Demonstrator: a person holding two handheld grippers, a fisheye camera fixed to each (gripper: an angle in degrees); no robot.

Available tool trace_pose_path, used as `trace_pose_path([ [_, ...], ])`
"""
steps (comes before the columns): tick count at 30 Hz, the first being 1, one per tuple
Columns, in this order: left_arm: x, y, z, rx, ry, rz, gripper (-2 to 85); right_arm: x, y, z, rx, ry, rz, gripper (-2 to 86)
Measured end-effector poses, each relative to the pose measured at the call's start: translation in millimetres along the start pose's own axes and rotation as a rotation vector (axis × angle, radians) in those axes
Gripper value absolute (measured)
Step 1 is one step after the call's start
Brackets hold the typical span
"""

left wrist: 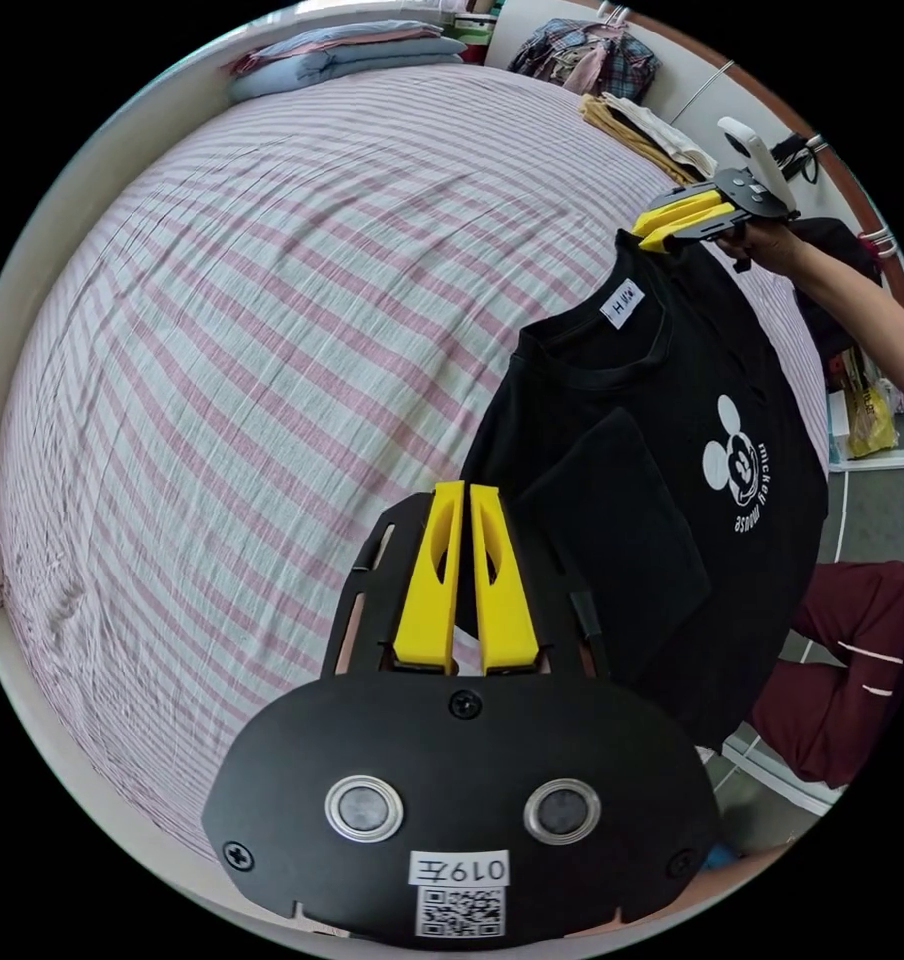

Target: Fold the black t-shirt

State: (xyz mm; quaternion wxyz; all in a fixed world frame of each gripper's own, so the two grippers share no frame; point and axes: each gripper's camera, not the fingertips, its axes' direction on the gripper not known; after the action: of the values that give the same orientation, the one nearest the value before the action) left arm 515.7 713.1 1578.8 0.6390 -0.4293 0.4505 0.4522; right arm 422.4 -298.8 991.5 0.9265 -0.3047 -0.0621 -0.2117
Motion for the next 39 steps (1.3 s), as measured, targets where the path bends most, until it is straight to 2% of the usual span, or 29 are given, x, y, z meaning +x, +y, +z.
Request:
trace_pose_path([
  [6, -8.7, 25.2, 0.9, 0.013, 0.051, -0.097, 0.7, -17.0, 16.4, 11.2, -0.010, 0.082, 0.004, -0.6],
  [12, 9.3, 38.8, -2.6, -0.031, 0.001, -0.094, 0.6, -23.5, 45.6, 2.4, 0.034, 0.078, 0.043, 0.3],
  [19, 30.0, 80.0, -37.4, 0.153, 0.043, -0.118, 0.6, -54.5, 104.4, -26.2, 0.204, 0.086, 0.075, -0.5],
  [24, 71.5, 82.8, -22.2, 0.097, 0.005, -0.041, 0.6, -78.0, 134.1, -6.3, 0.171, 0.067, 0.098, -0.9],
  [26, 81.2, 91.9, -11.2, 0.062, -0.057, -0.056, 0.6, -83.8, 143.5, 1.0, 0.170, 0.070, 0.089, -0.9],
  [30, 87.7, 111.3, -5.5, 0.061, -0.070, -0.114, 0.6, -93.2, 161.7, 9.5, 0.168, 0.087, 0.079, -1.0],
  [36, 106.8, 166.0, -38.8, 0.202, -0.060, -0.208, 0.6, -135.4, 214.7, -33.9, 0.321, 0.102, 0.064, -1.0],
  [39, 133.1, 225.9, -72.4, 0.400, 0.079, -0.256, 0.5, -166.8, 266.7, -57.0, 0.382, 0.096, 0.127, -0.9],
])
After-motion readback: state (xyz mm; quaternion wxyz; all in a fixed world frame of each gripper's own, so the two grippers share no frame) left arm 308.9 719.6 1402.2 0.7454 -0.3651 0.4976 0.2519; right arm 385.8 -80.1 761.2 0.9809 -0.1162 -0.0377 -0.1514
